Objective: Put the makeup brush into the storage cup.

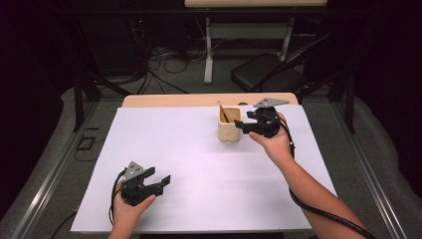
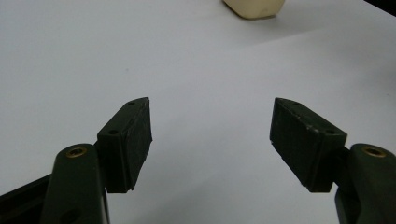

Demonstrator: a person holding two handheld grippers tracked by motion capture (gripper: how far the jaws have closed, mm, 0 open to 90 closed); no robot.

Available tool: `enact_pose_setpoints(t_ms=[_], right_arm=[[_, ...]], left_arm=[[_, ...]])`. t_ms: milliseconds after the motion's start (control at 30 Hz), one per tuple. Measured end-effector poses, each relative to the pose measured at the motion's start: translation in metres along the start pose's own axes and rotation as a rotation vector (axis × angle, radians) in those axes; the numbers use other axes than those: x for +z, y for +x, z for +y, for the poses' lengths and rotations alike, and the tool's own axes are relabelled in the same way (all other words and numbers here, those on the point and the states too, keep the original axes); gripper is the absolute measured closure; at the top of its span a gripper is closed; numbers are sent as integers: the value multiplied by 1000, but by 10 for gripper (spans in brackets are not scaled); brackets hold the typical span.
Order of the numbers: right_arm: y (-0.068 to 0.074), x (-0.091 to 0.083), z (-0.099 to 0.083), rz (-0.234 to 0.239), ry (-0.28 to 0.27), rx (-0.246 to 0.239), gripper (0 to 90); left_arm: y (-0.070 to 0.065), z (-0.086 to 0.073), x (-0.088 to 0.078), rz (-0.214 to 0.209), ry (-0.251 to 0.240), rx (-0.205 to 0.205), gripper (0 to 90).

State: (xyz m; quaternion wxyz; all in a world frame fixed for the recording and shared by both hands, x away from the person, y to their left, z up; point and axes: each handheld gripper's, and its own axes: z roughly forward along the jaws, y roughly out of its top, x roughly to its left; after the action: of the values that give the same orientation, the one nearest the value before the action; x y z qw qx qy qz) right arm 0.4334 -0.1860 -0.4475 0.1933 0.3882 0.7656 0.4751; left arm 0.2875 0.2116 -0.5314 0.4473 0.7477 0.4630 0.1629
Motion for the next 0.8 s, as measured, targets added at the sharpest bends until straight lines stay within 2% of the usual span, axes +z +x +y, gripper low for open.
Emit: enact_pose_setpoints(t_ms=[400, 800], right_arm=[[-2, -17, -10, 2, -5, 1, 361], [-1, -30, -31, 5, -11, 40, 361]], left_arm=[[0, 0, 0, 2, -1, -6, 297], [1, 0, -1, 3, -6, -9, 297]])
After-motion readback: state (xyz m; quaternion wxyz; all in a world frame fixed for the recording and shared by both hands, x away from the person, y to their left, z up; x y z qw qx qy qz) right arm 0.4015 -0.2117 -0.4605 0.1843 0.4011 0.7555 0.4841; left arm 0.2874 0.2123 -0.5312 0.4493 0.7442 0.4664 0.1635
